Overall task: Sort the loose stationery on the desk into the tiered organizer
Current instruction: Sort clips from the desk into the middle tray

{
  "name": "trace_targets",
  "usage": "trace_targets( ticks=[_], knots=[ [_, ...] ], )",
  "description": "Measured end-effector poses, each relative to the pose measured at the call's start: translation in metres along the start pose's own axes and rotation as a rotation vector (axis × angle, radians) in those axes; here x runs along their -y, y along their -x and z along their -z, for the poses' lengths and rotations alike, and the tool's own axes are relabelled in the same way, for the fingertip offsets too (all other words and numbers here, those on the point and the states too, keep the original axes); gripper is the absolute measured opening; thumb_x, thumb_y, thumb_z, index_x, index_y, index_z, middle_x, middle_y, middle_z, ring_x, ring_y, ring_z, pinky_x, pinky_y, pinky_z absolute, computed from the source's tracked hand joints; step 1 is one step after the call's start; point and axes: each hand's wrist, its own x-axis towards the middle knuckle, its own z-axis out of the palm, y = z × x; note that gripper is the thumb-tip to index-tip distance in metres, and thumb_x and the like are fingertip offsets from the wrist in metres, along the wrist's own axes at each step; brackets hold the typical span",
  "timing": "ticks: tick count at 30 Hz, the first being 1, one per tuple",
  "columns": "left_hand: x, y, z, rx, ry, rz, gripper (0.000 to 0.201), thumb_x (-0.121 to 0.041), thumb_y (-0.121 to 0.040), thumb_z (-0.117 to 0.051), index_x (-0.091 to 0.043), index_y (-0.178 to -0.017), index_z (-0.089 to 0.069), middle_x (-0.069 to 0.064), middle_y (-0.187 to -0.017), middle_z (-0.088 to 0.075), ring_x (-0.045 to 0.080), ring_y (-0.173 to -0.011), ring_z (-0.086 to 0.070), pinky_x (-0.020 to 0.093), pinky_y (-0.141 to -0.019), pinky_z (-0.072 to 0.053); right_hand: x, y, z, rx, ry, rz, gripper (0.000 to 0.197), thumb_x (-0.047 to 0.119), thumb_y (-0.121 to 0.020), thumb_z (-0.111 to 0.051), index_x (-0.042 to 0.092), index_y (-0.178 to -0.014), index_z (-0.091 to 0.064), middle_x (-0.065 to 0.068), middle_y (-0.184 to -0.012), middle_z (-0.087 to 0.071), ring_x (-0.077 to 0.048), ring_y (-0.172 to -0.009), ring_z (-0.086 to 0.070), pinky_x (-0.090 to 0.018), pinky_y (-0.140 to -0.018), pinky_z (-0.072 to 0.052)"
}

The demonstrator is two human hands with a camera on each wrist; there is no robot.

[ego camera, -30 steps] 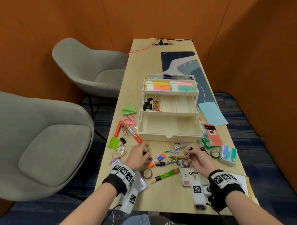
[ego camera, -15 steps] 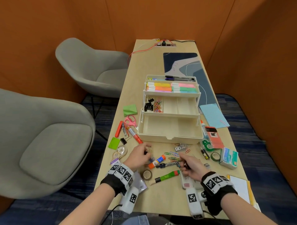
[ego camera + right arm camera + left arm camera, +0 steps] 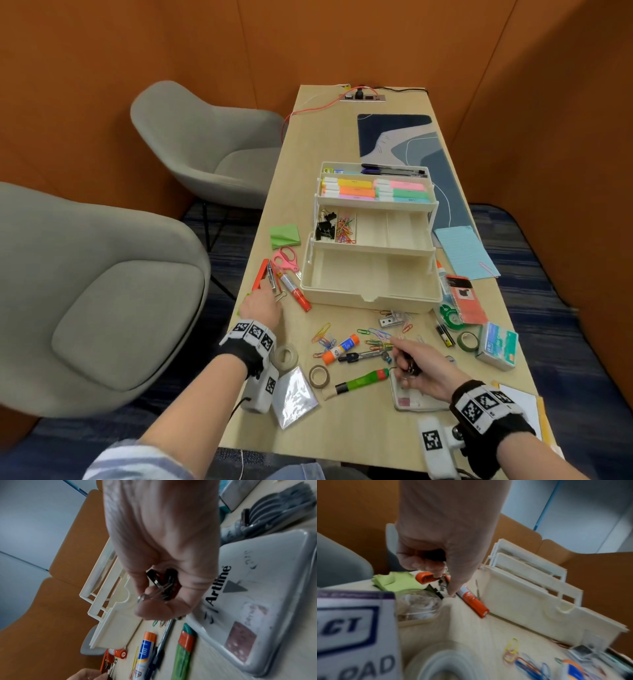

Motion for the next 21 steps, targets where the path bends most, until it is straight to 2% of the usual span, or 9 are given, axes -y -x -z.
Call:
trace_targets(
  ticks=[3, 5, 8, 12, 15, 17, 19, 21],
  knots=[
    [0.003, -0.006, -0.004, 0.044, -0.07, 0.001, 0.031, -0.028, -0.092, -0.054, -0.006, -0.114, -0.046, 0.011, -0.103, -0.064, 0.029, -0.096, -0.064, 0.035, -0.074, -0.048, 0.001, 0.0, -0.001, -0.02, -0.011, 0.01, 0.025, 0.026, -0.094, -0.054, 0.01, -0.075, -0.053, -0.004, -0.053, -0.042, -0.019, -0.048, -0.047, -0.027, -0.045, -0.037],
    [0.0, -0.009, -0.006, 0.054, -0.086, 0.019, 0.027, -0.022, -0.092, -0.054, -0.006, -0.114, -0.049, 0.011, -0.103, -0.065, 0.028, -0.095, -0.065, 0.034, -0.073, -0.049, 0.002, 0.0, -0.001, -0.03, -0.021, 0.014, 0.025, 0.026, -0.094, -0.053, 0.01, -0.076, -0.053, -0.004, -0.053, -0.042, -0.02, -0.049, -0.047, -0.027, -0.046, -0.038],
    [-0.004, -0.01, -0.004, 0.08, -0.048, 0.028, 0.023, -0.015, -0.092, -0.053, -0.006, -0.113, -0.052, 0.012, -0.104, -0.066, 0.03, -0.097, -0.064, 0.034, -0.072, -0.048, 0.004, 0.002, -0.001, -0.027, -0.037, 0.019, 0.025, 0.027, -0.094, -0.054, 0.008, -0.078, -0.055, -0.005, -0.053, -0.044, -0.02, -0.05, -0.048, -0.028, -0.047, -0.04],
    [-0.013, -0.004, 0.009, 0.073, -0.066, -0.001, 0.021, -0.022, -0.092, -0.056, -0.008, -0.108, -0.056, 0.009, -0.105, -0.066, 0.026, -0.097, -0.064, 0.029, -0.071, -0.046, 0.012, 0.005, 0.0, -0.038, -0.133, 0.028, 0.025, 0.025, -0.095, -0.05, 0.003, -0.085, -0.057, -0.009, -0.056, -0.045, -0.026, -0.056, -0.053, -0.032, -0.05, -0.047],
    [-0.022, -0.002, 0.033, 0.095, -0.093, 0.012, 0.018, -0.021, -0.093, -0.054, -0.01, -0.106, -0.06, 0.006, -0.106, -0.065, 0.022, -0.097, -0.062, 0.028, -0.07, -0.043, 0.02, 0.008, 0.001, -0.043, -0.19, 0.035, 0.024, 0.02, -0.096, -0.044, -0.001, -0.089, -0.055, -0.012, -0.061, -0.045, -0.031, -0.06, -0.057, -0.036, -0.053, -0.051],
    [-0.033, -0.002, 0.056, 0.064, -0.041, -0.034, 0.019, -0.027, -0.093, -0.052, -0.011, -0.099, -0.06, 0.004, -0.098, -0.064, 0.021, -0.086, -0.058, 0.028, -0.066, -0.042, 0.026, 0.01, 0.0, -0.024, -0.226, 0.049, 0.022, 0.015, -0.095, -0.042, -0.004, -0.096, -0.054, -0.015, -0.067, -0.047, -0.033, -0.065, -0.057, -0.038, -0.055, -0.05],
    [-0.053, -0.006, 0.078, -0.001, 0.074, -0.136, 0.026, -0.036, -0.092, -0.053, -0.011, -0.085, -0.054, 0.005, -0.083, -0.061, 0.023, -0.076, -0.056, 0.031, -0.061, -0.042, 0.032, 0.01, 0.0, -0.004, -0.246, 0.064, 0.022, 0.009, -0.092, -0.046, -0.008, -0.103, -0.055, -0.017, -0.072, -0.049, -0.032, -0.066, -0.056, -0.037, -0.052, -0.049],
    [-0.077, -0.014, 0.094, -0.072, 0.149, -0.179, 0.033, -0.041, -0.092, -0.053, -0.01, -0.083, -0.046, 0.003, -0.072, -0.052, 0.023, -0.071, -0.052, 0.03, -0.056, -0.037, 0.036, 0.009, -0.002, 0.017, -0.236, 0.077, 0.022, 0.007, -0.091, -0.052, -0.007, -0.107, -0.057, -0.017, -0.076, -0.052, -0.03, -0.066, -0.057, -0.033, -0.05, -0.048]
  ],
)
